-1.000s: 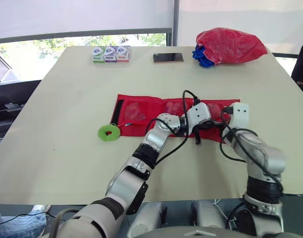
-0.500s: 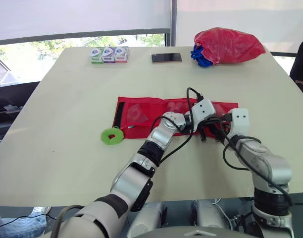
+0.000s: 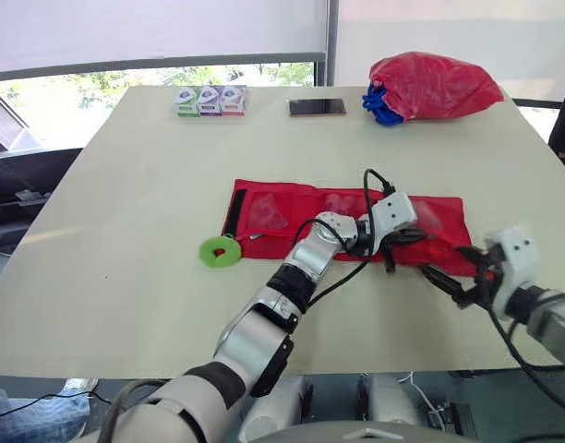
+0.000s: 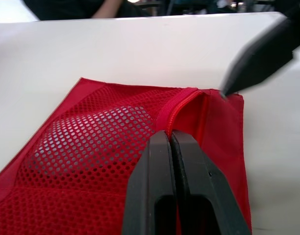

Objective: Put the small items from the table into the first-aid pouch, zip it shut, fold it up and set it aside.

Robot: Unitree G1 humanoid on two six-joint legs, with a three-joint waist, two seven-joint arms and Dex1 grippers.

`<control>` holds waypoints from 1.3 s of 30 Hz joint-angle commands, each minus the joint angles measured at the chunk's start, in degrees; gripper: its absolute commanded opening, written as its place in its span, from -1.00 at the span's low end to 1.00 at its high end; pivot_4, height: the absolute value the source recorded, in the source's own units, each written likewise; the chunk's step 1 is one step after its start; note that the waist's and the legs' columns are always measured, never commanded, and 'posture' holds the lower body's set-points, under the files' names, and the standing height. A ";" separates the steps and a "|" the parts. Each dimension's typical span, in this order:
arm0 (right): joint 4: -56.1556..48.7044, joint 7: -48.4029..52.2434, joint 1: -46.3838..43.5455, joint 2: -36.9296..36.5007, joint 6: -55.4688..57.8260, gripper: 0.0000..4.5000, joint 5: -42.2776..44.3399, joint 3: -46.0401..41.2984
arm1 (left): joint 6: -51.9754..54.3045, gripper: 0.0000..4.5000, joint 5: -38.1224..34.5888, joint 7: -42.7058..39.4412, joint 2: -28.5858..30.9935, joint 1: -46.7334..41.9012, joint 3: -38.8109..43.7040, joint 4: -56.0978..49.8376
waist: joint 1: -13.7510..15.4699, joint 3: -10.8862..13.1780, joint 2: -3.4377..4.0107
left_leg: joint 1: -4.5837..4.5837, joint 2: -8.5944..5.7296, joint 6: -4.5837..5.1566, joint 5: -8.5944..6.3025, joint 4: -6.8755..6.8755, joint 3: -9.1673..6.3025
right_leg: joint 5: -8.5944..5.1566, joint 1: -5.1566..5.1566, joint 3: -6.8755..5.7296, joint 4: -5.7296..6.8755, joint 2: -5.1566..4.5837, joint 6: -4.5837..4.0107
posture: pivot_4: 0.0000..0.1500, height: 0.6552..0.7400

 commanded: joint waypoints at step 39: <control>25.23 -15.17 -1.49 -6.72 -16.26 -0.98 -20.71 1.43 | 23.64 1.00 -31.93 -26.72 49.86 20.62 18.44 -50.94 | 0.40 -0.04 0.28 | 0.22 0.07 -0.02 0.01 -0.17 0.12 | 0.01 0.06 0.19 -0.08 0.07 -0.03 | 1.00 1.00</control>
